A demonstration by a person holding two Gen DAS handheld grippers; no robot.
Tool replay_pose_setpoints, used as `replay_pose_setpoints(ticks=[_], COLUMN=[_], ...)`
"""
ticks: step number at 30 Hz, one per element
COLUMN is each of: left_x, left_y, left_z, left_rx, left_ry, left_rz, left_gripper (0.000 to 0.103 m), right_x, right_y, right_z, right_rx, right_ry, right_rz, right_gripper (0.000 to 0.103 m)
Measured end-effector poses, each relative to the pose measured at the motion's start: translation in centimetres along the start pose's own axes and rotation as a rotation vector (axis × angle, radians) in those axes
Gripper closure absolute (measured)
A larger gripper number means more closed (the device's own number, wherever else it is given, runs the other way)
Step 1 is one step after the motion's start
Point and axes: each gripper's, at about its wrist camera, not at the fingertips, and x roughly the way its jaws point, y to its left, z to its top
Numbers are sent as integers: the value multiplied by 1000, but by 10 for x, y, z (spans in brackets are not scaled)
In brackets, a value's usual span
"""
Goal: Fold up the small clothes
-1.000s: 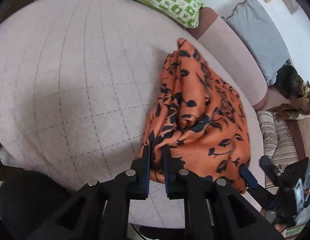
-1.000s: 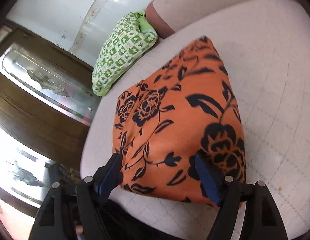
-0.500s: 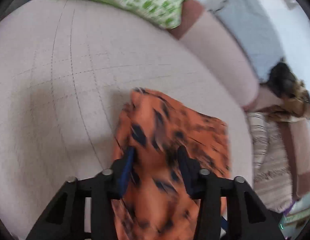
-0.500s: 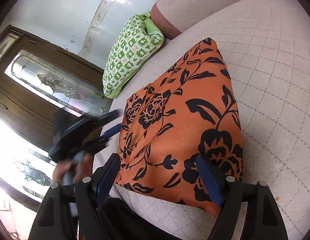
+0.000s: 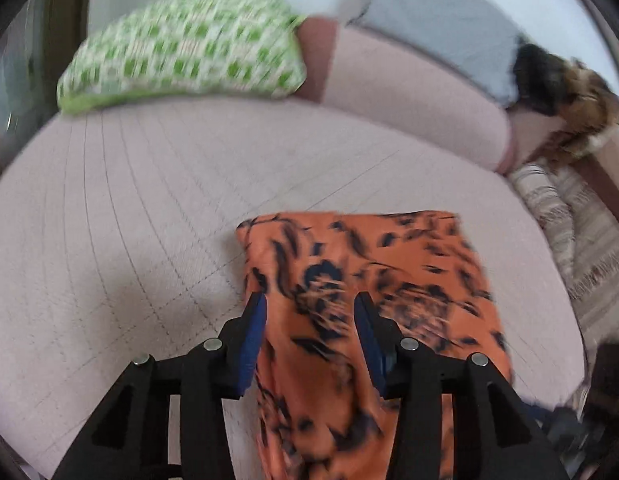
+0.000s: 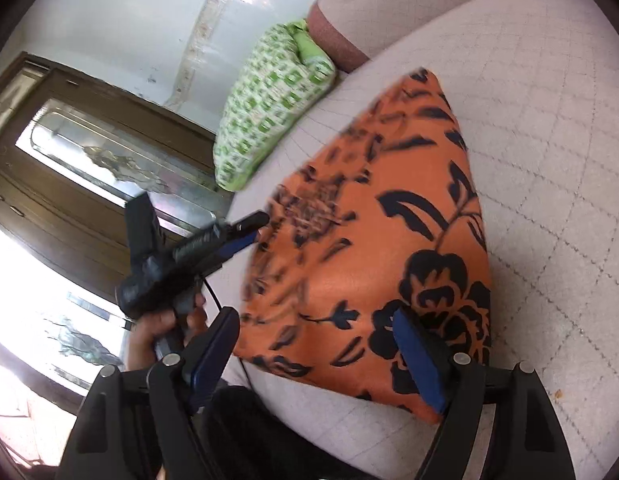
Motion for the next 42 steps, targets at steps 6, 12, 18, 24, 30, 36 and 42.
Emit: replay_pose_setpoints(ticks=[6,12,18,24,30,36,42], left_x=[40,1,-11,18,36,43,42], left_y=[5,-16,-28,-49,-51,-52,-51], left_z=[-57,-41,-35,-29,-34,-39,-38], left_rx=[-29,19,-34,-14,2,21,15], left_ry=[146,56,17,49,72,78,74], left_rz=[75,99,63,67,124,143,132], left_gripper=[51,51,40,40,40,40,40], right_x=[30,-1,-7,-4,9,13,-14], right_y=[-34,-19,-80,-95,-76,-73,-61], right_z=[-1,28,34,2,4,-3,17], right_rx=[133,109,323,377,310,205,187], right_ry=[101,36,57,95,163,194,116], right_rz=[-10,31,-63,-58,-114,-251,-218], right_gripper=[15,16,16,16,53,73,28])
